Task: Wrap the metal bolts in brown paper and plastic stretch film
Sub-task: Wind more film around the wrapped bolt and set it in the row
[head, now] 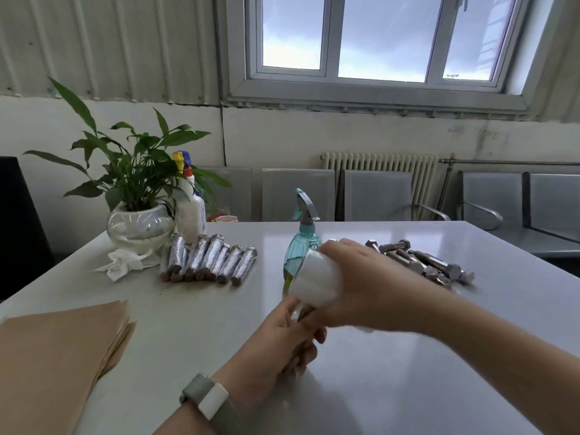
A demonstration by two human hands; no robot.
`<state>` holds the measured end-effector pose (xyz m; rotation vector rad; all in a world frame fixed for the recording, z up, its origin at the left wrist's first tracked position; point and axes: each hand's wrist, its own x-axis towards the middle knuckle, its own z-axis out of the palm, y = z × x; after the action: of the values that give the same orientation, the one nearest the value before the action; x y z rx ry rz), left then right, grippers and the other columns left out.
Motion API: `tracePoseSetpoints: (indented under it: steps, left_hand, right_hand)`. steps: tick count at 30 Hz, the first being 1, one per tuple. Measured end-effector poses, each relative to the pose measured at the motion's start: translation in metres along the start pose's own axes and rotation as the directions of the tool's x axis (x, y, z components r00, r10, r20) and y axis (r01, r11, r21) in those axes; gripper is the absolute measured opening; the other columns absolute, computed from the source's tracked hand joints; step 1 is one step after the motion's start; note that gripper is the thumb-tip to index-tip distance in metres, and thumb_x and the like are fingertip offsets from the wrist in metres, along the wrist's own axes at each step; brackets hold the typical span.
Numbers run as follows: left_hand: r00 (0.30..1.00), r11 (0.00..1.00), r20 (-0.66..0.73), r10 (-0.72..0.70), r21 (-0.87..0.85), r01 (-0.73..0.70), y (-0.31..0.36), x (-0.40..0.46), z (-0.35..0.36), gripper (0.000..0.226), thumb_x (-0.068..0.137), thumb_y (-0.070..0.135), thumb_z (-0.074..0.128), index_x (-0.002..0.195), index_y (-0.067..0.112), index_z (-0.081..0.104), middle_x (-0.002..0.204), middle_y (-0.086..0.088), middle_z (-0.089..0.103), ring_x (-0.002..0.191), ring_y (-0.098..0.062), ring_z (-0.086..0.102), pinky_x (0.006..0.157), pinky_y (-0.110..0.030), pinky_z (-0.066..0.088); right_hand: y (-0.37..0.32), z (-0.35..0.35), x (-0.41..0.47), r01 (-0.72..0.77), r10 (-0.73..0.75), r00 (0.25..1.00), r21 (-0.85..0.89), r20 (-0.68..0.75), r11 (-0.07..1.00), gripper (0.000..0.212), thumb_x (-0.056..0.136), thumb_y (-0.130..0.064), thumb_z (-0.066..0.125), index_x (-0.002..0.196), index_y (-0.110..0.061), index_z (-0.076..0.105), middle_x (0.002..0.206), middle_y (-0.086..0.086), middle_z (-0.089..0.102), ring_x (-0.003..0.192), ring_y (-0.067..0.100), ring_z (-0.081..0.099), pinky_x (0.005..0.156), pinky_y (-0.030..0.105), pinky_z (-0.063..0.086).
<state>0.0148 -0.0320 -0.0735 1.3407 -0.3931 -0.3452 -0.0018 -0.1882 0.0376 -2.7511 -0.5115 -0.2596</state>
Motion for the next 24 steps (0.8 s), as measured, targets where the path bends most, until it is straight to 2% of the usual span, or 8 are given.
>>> tracePoseSetpoints:
  steps: [3,6,11,14,16,19,21,24]
  left_hand:
    - [0.996,0.977,0.064,-0.064,-0.199,0.076,0.004,-0.002,-0.004,0.013,0.083,0.013,0.06,0.091,0.009,0.051,0.068,-0.005,0.046,0.053,-0.016,0.043,0.046,-0.026,0.035]
    - [0.996,0.961,0.077,-0.035,-0.271,0.055,0.013,-0.003,-0.008,0.005,0.078,0.008,0.056,0.082,0.006,0.057,0.063,-0.007,0.046,0.053,-0.017,0.045,0.051,-0.029,0.039]
    - [1.0,0.958,0.013,0.003,-0.286,0.001,0.023,-0.006,-0.012,0.014,0.087,0.015,0.055,0.093,0.008,0.066,0.075,-0.011,0.056,0.067,-0.021,0.052,0.056,-0.03,0.043]
    - [0.997,0.95,-0.075,0.014,-0.31,-0.037,0.023,-0.006,-0.013,0.014,0.086,0.012,0.05,0.086,0.01,0.063,0.067,-0.008,0.058,0.059,-0.019,0.056,0.049,-0.028,0.046]
    - [0.994,0.922,-0.1,-0.041,-0.387,-0.001,0.024,-0.005,-0.013,0.016,0.09,0.009,0.044,0.085,0.007,0.059,0.066,-0.01,0.053,0.058,-0.021,0.053,0.048,-0.029,0.045]
    - [0.992,0.851,-0.036,-0.122,-0.519,0.086,0.026,-0.004,-0.016,0.025,0.09,0.023,0.04,0.084,0.007,0.058,0.07,-0.011,0.054,0.062,-0.024,0.053,0.051,-0.032,0.044]
    - [0.994,0.8,0.035,-0.105,-0.59,0.105,0.028,-0.004,-0.019,0.028,0.083,0.029,0.043,0.089,0.007,0.059,0.076,-0.013,0.056,0.07,-0.026,0.054,0.057,-0.034,0.046]
    - [0.991,0.76,0.1,-0.083,-0.637,0.128,0.026,-0.003,-0.022,0.067,0.091,0.059,0.04,0.119,0.003,0.063,0.108,-0.02,0.064,0.097,-0.032,0.062,0.08,-0.044,0.052]
  right_hand:
    - [-0.009,0.023,-0.007,0.106,-0.131,0.976,-0.143,-0.176,0.984,0.073,0.06,-0.058,0.074,0.119,-0.036,0.038,0.108,-0.01,0.043,0.089,0.016,0.052,0.069,0.03,0.042]
    - [-0.011,0.035,-0.009,0.215,-0.302,0.881,-0.262,-0.363,0.941,0.065,0.066,-0.048,0.073,0.12,-0.027,0.043,0.108,-0.004,0.048,0.086,0.02,0.054,0.064,0.03,0.041]
    - [-0.009,0.054,-0.01,0.349,-0.429,0.799,-0.257,-0.421,0.901,0.062,0.07,-0.035,0.07,0.124,-0.019,0.042,0.108,0.002,0.057,0.093,0.024,0.054,0.079,0.036,0.049]
    - [-0.003,0.065,-0.009,0.385,-0.448,0.777,-0.229,-0.442,0.894,0.067,0.07,-0.038,0.073,0.127,-0.021,0.042,0.111,0.001,0.055,0.096,0.023,0.055,0.081,0.034,0.05]
    - [0.002,0.071,-0.007,0.418,-0.455,0.759,-0.187,-0.465,0.889,0.067,0.07,-0.039,0.076,0.126,-0.022,0.044,0.111,0.003,0.052,0.091,0.023,0.056,0.077,0.033,0.05]
    - [0.012,0.081,-0.002,0.441,-0.458,0.71,-0.17,-0.535,0.881,0.065,0.069,-0.038,0.079,0.122,-0.02,0.046,0.11,0.006,0.05,0.085,0.025,0.056,0.073,0.035,0.051]
    - [0.017,0.088,0.002,0.459,-0.466,0.67,-0.171,-0.577,0.872,0.062,0.071,-0.037,0.079,0.119,-0.016,0.046,0.112,0.008,0.056,0.091,0.026,0.059,0.077,0.037,0.051]
    - [0.018,0.096,0.002,0.484,-0.501,0.63,-0.203,-0.594,0.851,0.055,0.081,-0.046,0.07,0.118,-0.014,0.045,0.11,0.005,0.062,0.096,0.022,0.06,0.079,0.037,0.049]
